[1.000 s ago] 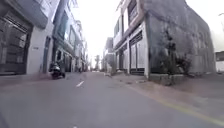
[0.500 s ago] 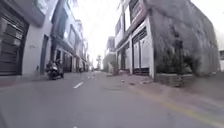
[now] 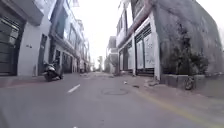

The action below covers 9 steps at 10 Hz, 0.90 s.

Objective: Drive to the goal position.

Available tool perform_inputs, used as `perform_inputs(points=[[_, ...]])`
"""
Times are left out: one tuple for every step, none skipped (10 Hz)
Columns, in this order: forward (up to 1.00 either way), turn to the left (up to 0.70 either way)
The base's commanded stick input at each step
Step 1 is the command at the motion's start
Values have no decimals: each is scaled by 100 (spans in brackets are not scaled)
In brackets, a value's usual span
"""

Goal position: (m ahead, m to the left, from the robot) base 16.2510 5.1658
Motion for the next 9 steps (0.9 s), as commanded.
perform_inputs(points=[[100,0],[100,0],[100,0],[100,0],[100,0],[100,0],[100,40],[100,40],[100,40]])
